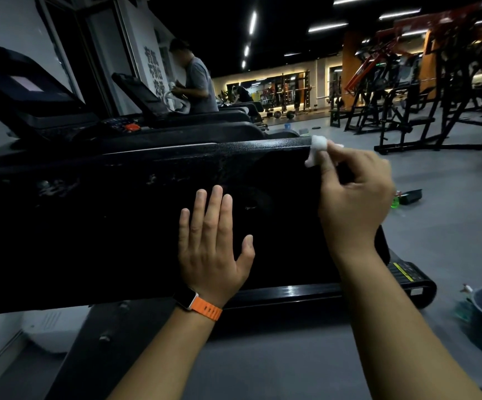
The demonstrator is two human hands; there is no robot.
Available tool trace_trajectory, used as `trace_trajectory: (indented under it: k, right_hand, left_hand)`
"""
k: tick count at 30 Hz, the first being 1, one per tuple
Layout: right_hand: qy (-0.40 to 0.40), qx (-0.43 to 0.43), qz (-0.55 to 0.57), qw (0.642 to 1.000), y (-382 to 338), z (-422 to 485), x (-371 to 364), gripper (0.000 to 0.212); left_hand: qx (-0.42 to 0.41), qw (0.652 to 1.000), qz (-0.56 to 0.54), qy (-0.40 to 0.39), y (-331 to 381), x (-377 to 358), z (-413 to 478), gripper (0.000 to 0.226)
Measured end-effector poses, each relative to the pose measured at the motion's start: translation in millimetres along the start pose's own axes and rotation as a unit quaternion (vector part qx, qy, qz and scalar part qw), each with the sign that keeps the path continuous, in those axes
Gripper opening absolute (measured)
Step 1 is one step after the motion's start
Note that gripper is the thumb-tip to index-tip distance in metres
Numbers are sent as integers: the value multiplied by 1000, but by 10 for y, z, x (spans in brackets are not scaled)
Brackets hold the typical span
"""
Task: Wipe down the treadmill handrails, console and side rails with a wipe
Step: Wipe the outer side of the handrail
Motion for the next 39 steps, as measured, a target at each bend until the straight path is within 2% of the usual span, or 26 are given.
trace_trajectory:
  k: [4, 8, 11, 12, 15, 16, 19, 23, 27, 31, 35, 39]
  right_hand:
    - [-44, 64, -45, 996, -173, -252, -115, 12]
    - [20, -22, -9, 1000, 158, -142, 152, 10]
    - [-57, 30, -56, 996, 23, -406, -6, 8]
    - [-62, 39, -57, 996, 43, -413, 10, 8]
    - [-7, -30, -4, 1000, 307, -255, 221, 6]
    - [-12, -35, 1, 999, 320, -277, 216, 5]
    - [-82, 19, -46, 995, 190, -528, 50, 3]
    - [-26, -27, -4, 999, 399, -462, 237, 3]
    - [-90, 25, -44, 995, 264, -696, 94, 4]
    - [-19, -54, 4, 998, 543, -490, 321, 4]
    - [-82, 17, -41, 996, 362, -612, 188, 5]
    - [-18, -48, 10, 999, 454, -286, 309, 4]
  left_hand:
    - [-2, 1000, 1, 3, 6, 4, 2, 64]
    - [-3, 1000, 8, 0, 8, -1, -2, 65]
    - [-4, 1000, 4, 1, 20, 2, -3, 65]
    - [-4, 1000, 4, 2, 15, 3, -6, 64]
    - [-1, 1000, 6, 2, 5, 10, -5, 65]
    - [-1, 1000, 6, 3, 10, 12, -2, 65]
    - [-2, 1000, 3, 5, 18, 13, -5, 65]
    - [-1, 1000, 6, 5, 14, 18, -4, 65]
    - [-1, 1000, 4, 5, 19, 13, -1, 65]
    - [-1, 1000, 7, 4, 18, 16, 1, 65]
    - [0, 1000, 6, 4, 20, 7, -2, 65]
    - [1, 1000, 10, 3, 22, 8, -4, 65]
Point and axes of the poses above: each hand's wrist, its own z-axis towards the middle knuckle, its own x-axis out of the back of the hand, y = z × x, the point moved 9 cm from there along z, towards the middle knuckle, and after that the axes turned 11 degrees about -x, right-handed, at the moved point
